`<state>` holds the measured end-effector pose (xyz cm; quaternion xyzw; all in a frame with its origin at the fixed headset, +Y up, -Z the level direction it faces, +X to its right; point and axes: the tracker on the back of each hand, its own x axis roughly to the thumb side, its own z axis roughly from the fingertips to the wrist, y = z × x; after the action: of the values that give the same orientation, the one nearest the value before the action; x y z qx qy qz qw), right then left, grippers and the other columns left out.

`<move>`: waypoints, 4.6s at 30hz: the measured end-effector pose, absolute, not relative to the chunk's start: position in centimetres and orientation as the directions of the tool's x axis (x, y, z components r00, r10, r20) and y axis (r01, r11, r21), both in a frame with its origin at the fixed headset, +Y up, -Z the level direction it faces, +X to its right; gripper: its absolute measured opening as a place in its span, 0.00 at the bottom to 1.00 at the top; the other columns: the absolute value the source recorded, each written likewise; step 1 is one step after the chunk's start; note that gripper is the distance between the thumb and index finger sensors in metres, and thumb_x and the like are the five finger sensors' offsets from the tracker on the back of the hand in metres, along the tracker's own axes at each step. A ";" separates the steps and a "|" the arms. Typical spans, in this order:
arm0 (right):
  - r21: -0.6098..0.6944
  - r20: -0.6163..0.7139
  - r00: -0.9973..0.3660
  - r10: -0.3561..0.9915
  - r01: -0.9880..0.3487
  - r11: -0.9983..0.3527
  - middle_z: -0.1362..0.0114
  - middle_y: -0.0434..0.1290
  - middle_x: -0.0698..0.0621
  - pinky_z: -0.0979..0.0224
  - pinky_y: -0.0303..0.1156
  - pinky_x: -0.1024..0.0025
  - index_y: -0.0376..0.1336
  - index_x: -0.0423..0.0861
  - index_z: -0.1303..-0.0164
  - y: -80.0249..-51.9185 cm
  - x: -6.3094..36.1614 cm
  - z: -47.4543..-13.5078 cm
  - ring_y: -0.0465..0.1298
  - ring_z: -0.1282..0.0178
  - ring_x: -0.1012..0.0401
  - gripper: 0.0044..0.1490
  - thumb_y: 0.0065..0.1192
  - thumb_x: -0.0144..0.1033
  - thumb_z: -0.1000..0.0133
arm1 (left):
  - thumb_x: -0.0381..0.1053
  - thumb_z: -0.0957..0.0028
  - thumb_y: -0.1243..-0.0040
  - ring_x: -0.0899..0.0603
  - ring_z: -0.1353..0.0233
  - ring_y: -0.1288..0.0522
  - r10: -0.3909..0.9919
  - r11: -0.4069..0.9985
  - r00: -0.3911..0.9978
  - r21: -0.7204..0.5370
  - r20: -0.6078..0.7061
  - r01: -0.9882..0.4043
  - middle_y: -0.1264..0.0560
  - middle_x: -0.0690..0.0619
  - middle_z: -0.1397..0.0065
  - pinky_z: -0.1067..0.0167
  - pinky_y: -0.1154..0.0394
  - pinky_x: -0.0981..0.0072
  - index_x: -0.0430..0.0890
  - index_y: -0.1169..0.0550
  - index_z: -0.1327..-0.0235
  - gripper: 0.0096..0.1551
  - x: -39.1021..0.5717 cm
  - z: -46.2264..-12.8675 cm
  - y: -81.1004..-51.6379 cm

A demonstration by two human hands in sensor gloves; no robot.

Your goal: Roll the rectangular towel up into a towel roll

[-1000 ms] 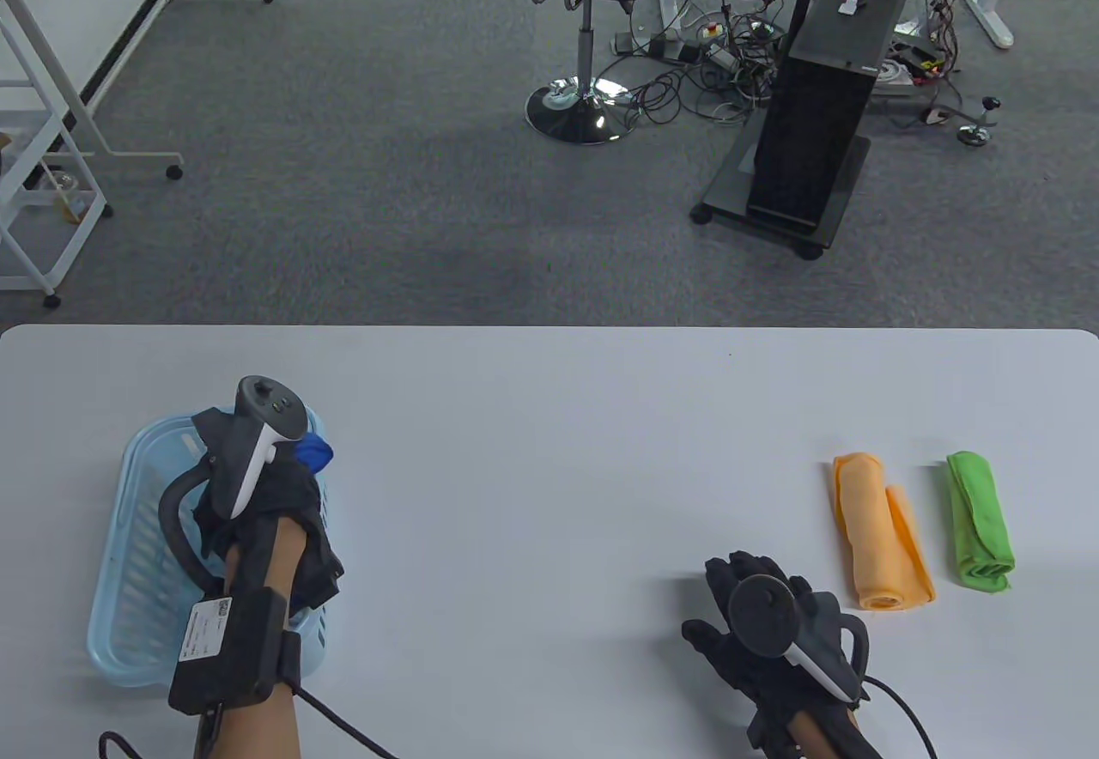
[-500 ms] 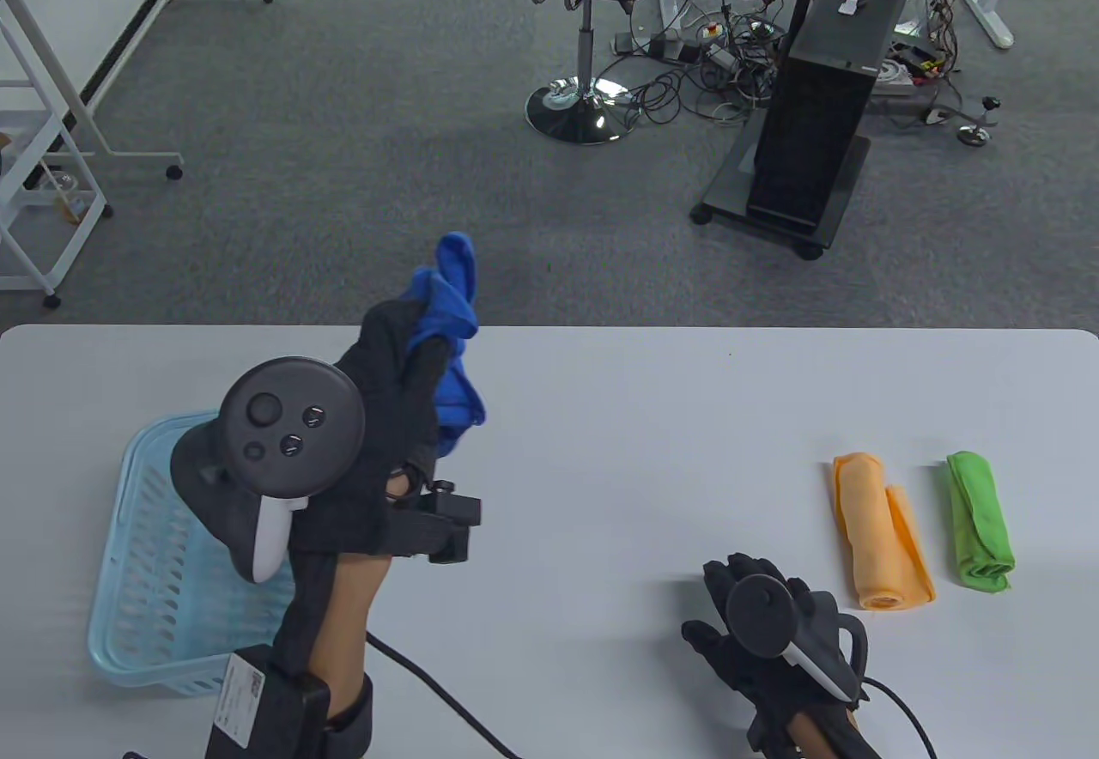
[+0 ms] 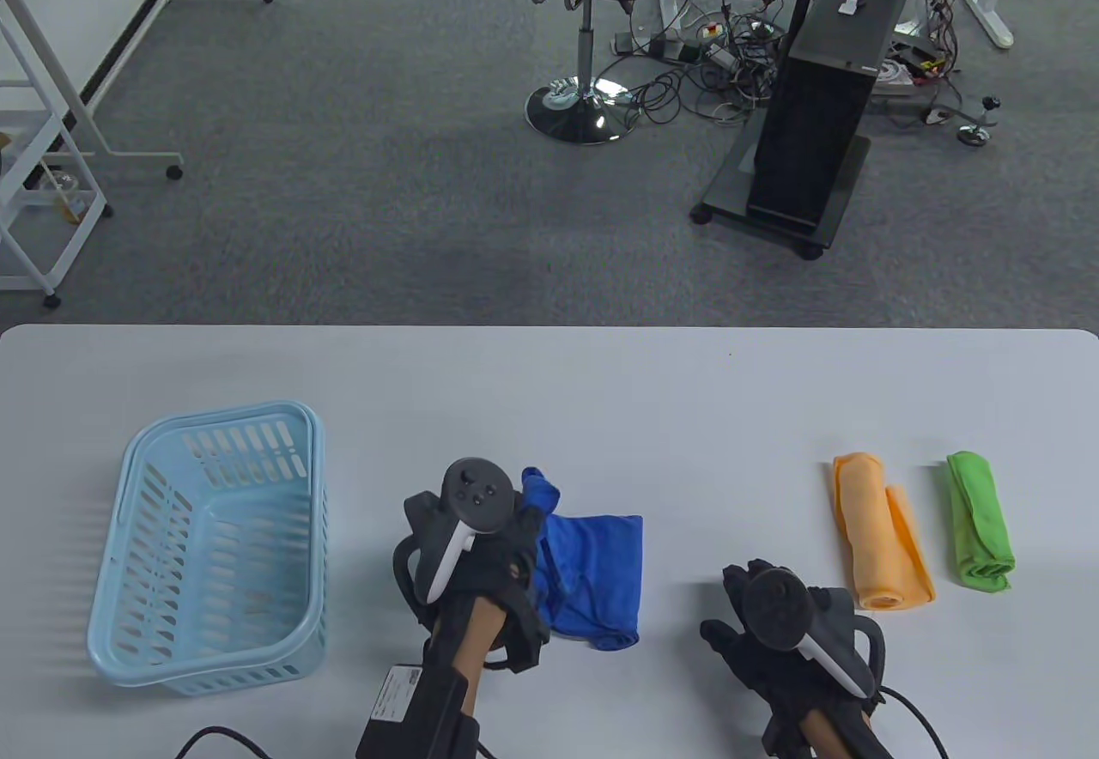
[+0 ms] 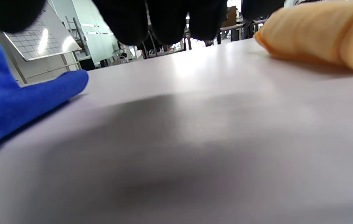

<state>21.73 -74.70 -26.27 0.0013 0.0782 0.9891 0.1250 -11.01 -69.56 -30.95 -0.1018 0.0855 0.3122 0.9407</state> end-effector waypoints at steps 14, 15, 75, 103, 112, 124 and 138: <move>0.141 0.257 -0.735 0.627 -0.613 -0.777 0.24 0.58 0.46 0.24 0.51 0.35 0.62 0.50 0.34 -70.6 15.6 -22.6 0.59 0.21 0.47 0.47 0.59 0.60 0.64 | 0.56 0.57 0.34 0.42 0.59 0.05 0.961 0.235 0.260 -0.219 -0.092 -0.947 0.08 0.45 0.56 0.51 0.19 0.46 0.46 0.19 0.49 0.26 -9.5 -24.8 -74.0; 0.142 0.265 -0.735 0.625 -0.611 -0.779 0.24 0.59 0.46 0.24 0.52 0.35 0.63 0.50 0.37 -70.6 15.3 -22.4 0.60 0.21 0.47 0.47 0.59 0.62 0.65 | 0.57 0.57 0.33 0.43 0.60 0.05 0.959 0.241 0.267 -0.223 -0.092 -0.944 0.08 0.46 0.56 0.51 0.18 0.46 0.46 0.19 0.50 0.25 -9.3 -24.6 -73.9; 0.163 0.119 -0.808 0.577 -0.558 -0.814 0.22 0.54 0.44 0.24 0.51 0.35 0.59 0.46 0.28 -73.2 17.4 -24.9 0.60 0.22 0.46 0.54 0.63 0.59 0.65 | 0.60 0.61 0.35 0.32 0.31 0.32 0.610 0.754 0.722 0.042 0.327 -0.655 0.22 0.42 0.34 0.34 0.42 0.29 0.52 0.09 0.58 0.24 -9.8 -22.6 -70.6; -0.090 -0.353 -0.862 0.365 -0.357 -0.930 0.42 0.79 0.47 0.30 0.65 0.42 0.81 0.41 0.69 -71.0 29.3 -25.4 0.80 0.40 0.49 0.38 0.60 0.61 0.64 | 0.58 0.56 0.38 0.31 0.30 0.26 0.361 0.882 0.932 0.319 0.013 -0.346 0.15 0.45 0.45 0.34 0.36 0.30 0.54 0.13 0.47 0.26 -17.4 -23.1 -61.5; -0.271 -0.250 -0.875 0.414 -0.347 -0.898 0.40 0.77 0.47 0.30 0.66 0.43 0.80 0.42 0.64 -67.7 30.3 -23.6 0.79 0.38 0.50 0.33 0.64 0.55 0.63 | 0.58 0.59 0.36 0.35 0.36 0.20 0.367 0.880 0.924 0.283 0.102 -0.381 0.12 0.47 0.57 0.38 0.30 0.34 0.54 0.11 0.51 0.25 -14.7 -22.9 -67.5; 0.220 0.111 -0.965 -0.239 0.258 -0.941 0.20 0.48 0.52 0.21 0.51 0.39 0.59 0.59 0.31 -72.8 22.8 -27.1 0.57 0.20 0.49 0.42 0.66 0.32 0.59 | 0.58 0.59 0.36 0.35 0.35 0.20 0.335 0.903 0.930 0.231 0.149 -0.363 0.12 0.47 0.53 0.37 0.31 0.34 0.54 0.11 0.51 0.25 -13.4 -22.8 -69.0; 0.217 0.153 -0.951 -0.268 0.297 -0.930 0.28 0.60 0.54 0.21 0.53 0.41 0.70 0.56 0.52 -74.4 22.5 -29.3 0.61 0.22 0.52 0.29 0.70 0.41 0.65 | 0.62 0.59 0.41 0.35 0.37 0.22 0.363 0.910 0.925 0.171 0.110 -0.378 0.16 0.46 0.45 0.37 0.32 0.32 0.57 0.10 0.51 0.28 -13.4 -23.1 -69.3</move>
<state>22.46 -74.44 -29.29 0.0606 0.1194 0.9805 -0.1440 -13.40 -69.28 -23.10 0.0948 -0.0377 0.1897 0.9765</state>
